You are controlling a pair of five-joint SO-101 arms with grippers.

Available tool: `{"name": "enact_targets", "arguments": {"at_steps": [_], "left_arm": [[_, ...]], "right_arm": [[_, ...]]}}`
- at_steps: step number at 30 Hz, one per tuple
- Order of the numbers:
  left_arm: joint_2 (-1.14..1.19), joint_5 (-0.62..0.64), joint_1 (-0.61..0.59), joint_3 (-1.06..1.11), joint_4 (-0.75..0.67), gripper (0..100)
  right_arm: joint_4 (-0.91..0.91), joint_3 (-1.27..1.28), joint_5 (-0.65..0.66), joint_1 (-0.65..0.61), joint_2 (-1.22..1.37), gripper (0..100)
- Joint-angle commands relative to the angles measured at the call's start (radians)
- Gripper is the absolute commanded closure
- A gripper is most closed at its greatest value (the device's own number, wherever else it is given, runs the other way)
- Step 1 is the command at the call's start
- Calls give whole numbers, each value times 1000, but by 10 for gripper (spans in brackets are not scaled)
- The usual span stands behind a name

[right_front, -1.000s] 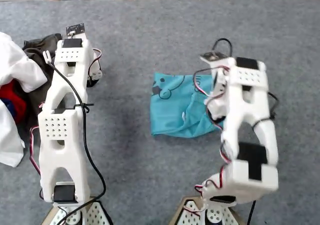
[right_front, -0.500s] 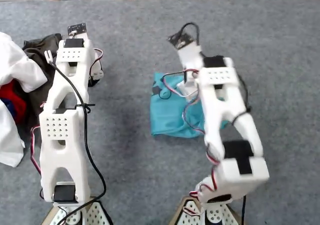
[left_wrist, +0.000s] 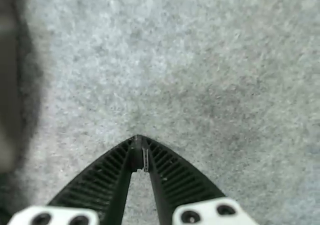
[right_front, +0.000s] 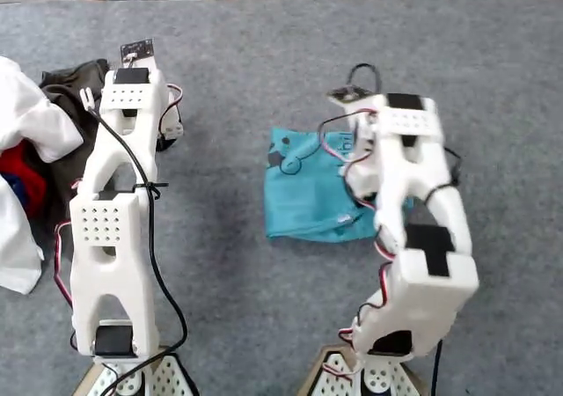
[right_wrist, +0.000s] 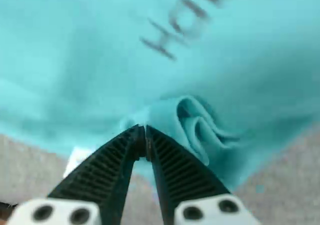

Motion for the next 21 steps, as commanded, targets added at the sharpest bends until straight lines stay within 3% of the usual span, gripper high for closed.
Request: {"name": "enact_targets", "arguments": {"at_steps": [1,8,13,16,21], "left_arm": [[-9,-11,18,-22,-23,970],[-9,-11,18,-22,-21,970],[-9,-11,21,-21,-17,970],[-9,-11,24,-21,-17,970],[-9,-11,24,-21,-17,970]], "right_arm": [[58,51,77,77,-125,985],[71,351,218,290,-381,985],[-17,397,253,417,-568,984],[-38,364,203,359,-653,984],[-98,371,17,91,-674,984]]}}
